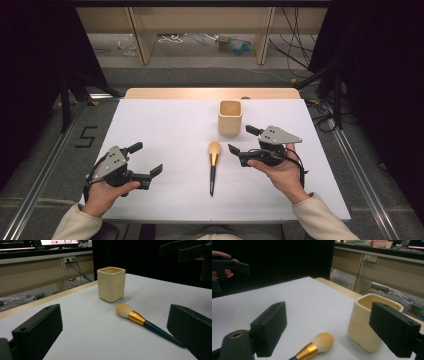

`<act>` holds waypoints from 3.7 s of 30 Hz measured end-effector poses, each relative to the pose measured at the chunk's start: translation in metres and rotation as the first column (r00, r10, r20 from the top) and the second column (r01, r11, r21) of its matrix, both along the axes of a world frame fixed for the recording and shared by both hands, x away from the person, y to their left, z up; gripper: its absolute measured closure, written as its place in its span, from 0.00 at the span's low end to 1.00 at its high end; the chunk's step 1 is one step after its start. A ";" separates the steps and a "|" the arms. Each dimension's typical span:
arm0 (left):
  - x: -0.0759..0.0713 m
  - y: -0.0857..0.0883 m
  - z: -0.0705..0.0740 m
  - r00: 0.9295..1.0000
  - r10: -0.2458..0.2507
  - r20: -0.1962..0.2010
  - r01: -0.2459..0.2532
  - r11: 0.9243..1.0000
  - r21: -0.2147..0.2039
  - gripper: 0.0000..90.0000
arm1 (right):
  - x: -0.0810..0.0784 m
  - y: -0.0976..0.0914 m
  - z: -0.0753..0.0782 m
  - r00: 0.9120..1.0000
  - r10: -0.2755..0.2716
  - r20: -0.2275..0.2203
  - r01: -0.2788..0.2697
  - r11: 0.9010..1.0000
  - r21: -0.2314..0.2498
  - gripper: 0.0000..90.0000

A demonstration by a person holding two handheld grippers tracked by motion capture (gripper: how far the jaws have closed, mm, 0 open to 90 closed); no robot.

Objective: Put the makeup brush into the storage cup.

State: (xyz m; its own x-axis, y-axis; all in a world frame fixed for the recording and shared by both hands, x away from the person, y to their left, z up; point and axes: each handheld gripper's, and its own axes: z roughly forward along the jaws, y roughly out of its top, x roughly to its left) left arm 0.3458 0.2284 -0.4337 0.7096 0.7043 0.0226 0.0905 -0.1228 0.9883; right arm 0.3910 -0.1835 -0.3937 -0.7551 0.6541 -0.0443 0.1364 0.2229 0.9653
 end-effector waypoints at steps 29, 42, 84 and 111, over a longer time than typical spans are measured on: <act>0.000 0.000 0.000 1.000 -0.005 0.003 0.005 1.000 0.000 0.00 | 0.018 0.020 -0.001 1.000 0.011 -0.010 -0.011 1.000 -0.006 0.18; 0.000 0.000 0.000 1.000 -0.007 0.002 0.007 1.000 -0.002 0.00 | 0.029 0.036 0.002 1.000 0.022 -0.004 -0.022 1.000 -0.006 0.18; 0.001 0.000 0.000 1.000 -0.009 0.008 0.009 1.000 0.004 0.01 | 0.052 0.064 0.002 1.000 0.015 0.006 -0.015 1.000 -0.006 0.18; 0.000 -0.001 -0.001 1.000 -0.010 -0.005 0.010 1.000 -0.003 0.01 | 0.062 0.082 0.002 1.000 -0.004 -0.010 0.003 1.000 -0.019 0.18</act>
